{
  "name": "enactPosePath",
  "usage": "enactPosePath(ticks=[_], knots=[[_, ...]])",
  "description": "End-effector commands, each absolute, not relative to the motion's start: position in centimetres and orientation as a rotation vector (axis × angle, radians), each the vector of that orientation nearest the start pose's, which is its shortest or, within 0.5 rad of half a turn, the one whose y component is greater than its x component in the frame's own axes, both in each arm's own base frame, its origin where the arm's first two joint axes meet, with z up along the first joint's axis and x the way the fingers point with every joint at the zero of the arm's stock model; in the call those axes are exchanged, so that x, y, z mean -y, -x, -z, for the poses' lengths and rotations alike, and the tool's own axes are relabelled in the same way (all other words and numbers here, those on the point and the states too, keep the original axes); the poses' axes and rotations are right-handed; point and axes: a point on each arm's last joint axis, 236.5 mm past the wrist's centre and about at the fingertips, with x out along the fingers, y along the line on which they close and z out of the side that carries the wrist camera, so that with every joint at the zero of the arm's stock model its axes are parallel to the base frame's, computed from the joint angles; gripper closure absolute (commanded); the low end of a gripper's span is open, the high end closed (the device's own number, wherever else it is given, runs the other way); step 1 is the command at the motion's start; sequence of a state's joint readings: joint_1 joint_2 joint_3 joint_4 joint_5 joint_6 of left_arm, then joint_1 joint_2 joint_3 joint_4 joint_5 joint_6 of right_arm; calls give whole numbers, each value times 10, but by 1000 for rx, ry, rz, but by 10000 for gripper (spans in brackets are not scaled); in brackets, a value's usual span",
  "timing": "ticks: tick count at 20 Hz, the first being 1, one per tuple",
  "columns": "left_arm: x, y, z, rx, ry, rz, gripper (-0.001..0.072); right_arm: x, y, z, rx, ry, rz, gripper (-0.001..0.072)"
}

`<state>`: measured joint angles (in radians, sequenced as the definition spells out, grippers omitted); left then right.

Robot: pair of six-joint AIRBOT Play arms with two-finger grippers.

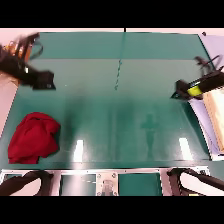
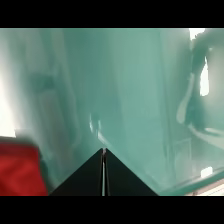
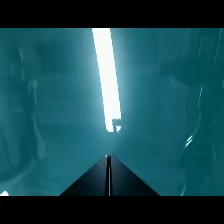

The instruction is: Fold the shirts.

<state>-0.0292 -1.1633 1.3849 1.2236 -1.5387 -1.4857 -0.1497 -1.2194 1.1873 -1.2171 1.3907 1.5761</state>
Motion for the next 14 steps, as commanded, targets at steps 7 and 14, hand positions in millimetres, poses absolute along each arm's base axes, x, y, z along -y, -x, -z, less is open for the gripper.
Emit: enactPosePath(ticks=[7, 14], knots=[[60, -252, -64, -1364, 155, 195, 684, -122, -295, -18, -1351, -180, -369, 697], [60, -257, -64, -1345, 152, 195, 684, -121, -295, -18, -1350, -180, -368, 697]])
